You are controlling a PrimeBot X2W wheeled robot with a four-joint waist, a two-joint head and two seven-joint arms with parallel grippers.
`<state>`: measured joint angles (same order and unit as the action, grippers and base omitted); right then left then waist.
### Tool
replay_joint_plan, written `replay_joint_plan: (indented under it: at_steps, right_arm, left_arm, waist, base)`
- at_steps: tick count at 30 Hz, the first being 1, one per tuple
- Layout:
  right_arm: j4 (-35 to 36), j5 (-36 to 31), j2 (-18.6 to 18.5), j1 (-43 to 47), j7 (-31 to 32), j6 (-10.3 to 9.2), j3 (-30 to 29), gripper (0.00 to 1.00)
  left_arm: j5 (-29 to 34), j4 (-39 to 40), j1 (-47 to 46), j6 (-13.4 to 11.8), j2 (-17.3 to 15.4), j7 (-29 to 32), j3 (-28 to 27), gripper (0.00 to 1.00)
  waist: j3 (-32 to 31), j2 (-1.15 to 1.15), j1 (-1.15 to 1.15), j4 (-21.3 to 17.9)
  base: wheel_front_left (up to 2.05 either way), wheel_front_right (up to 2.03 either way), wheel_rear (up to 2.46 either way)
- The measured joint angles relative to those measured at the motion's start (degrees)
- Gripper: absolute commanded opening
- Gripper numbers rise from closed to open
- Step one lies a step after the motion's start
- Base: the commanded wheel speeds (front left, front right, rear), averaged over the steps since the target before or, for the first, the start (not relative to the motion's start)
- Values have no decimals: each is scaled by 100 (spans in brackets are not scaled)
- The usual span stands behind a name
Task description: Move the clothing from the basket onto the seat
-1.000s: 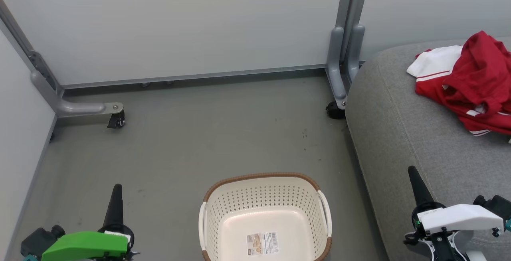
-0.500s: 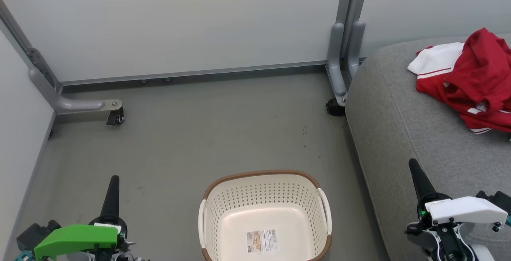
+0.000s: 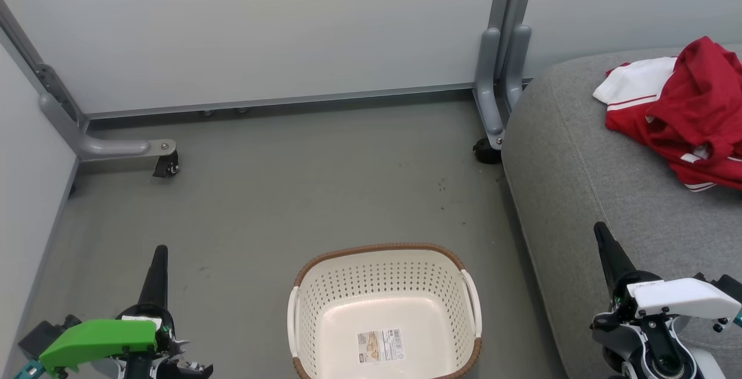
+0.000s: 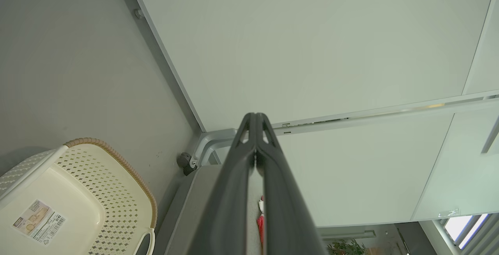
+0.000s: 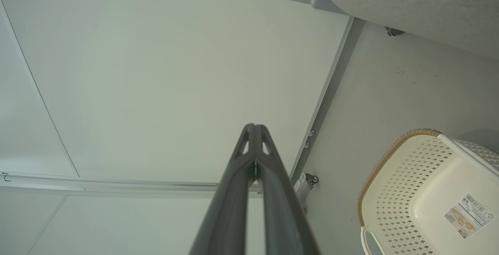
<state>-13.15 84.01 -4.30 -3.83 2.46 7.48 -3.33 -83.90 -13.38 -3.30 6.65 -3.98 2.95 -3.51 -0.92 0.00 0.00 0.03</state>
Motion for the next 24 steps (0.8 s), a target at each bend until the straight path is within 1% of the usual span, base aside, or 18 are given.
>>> replay_joint_plan:
  at_steps: [24]
  right_arm:
    - [-74, 973, 9, -214, 259, 0, -140, 0]
  left_arm:
    - [-949, -60, -240, 67, 8, 253, -170, 0]
  waist:
    - [110, 0, 0, -3]
  base:
    - [0, 0, 0]
